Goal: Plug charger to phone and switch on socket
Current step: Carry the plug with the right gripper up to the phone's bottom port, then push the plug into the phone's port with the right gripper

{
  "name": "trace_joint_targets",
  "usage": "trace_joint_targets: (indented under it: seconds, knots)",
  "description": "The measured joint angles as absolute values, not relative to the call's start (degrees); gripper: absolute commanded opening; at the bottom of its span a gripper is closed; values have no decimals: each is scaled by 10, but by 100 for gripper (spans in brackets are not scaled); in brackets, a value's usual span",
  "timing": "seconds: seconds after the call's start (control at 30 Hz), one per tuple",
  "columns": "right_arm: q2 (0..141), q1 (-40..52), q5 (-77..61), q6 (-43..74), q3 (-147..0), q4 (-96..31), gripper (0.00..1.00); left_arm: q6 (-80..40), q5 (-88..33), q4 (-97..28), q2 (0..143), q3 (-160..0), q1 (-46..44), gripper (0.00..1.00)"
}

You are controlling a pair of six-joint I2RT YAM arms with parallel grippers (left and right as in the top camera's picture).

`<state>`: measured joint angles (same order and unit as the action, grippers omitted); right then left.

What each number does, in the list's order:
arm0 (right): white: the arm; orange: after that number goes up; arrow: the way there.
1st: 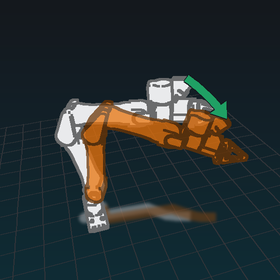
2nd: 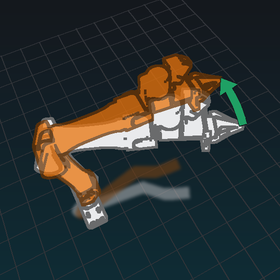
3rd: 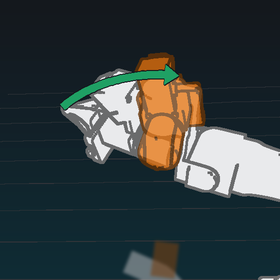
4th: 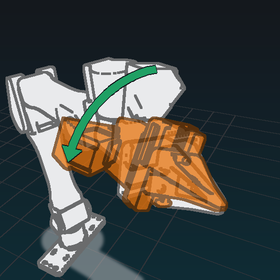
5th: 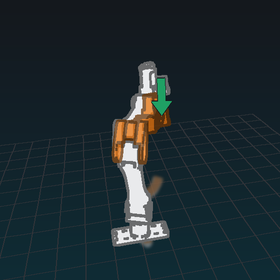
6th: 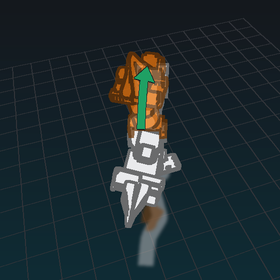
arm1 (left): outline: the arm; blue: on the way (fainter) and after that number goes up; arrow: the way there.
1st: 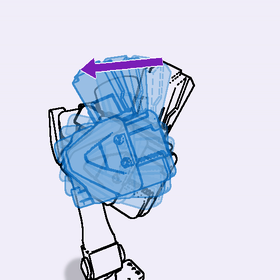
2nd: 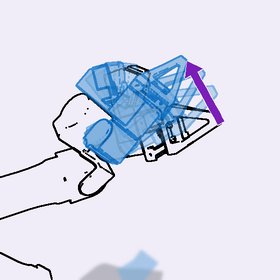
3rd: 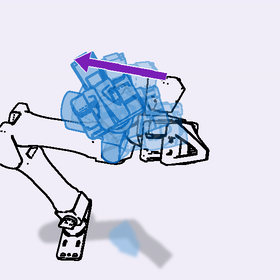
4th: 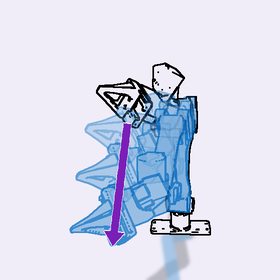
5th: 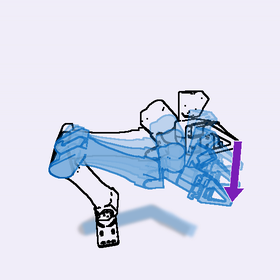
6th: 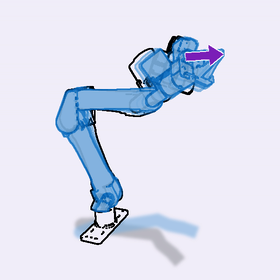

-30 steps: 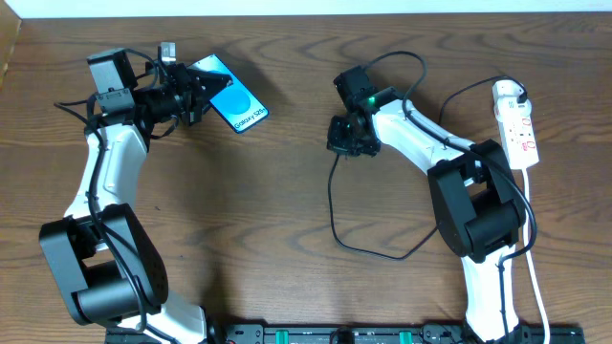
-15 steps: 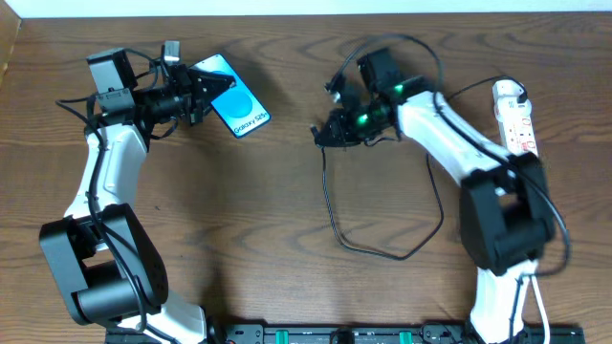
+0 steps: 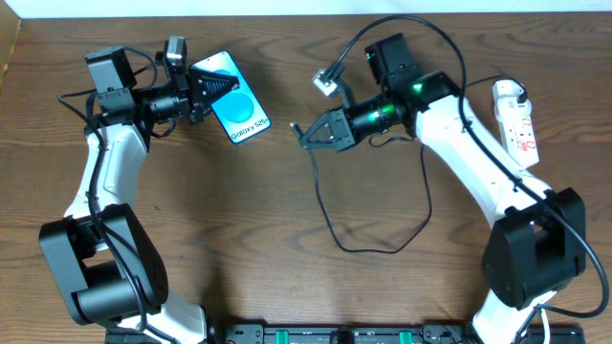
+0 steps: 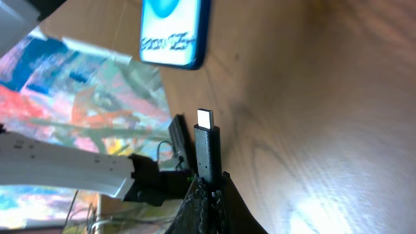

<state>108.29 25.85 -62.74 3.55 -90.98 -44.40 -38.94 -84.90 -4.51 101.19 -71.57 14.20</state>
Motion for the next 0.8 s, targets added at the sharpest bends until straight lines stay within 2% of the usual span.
trace_joint_targets:
  seconds: [0.4, 0.8]
  knots:
    - [1083, 329, -580, 74, -910, -422, 1, -389, -853, -45, 1012, -716, 142, 7]
    - [1083, 334, -546, 136, -910, -366, 1, -387, -853, -45, 1012, -716, 140, 7]
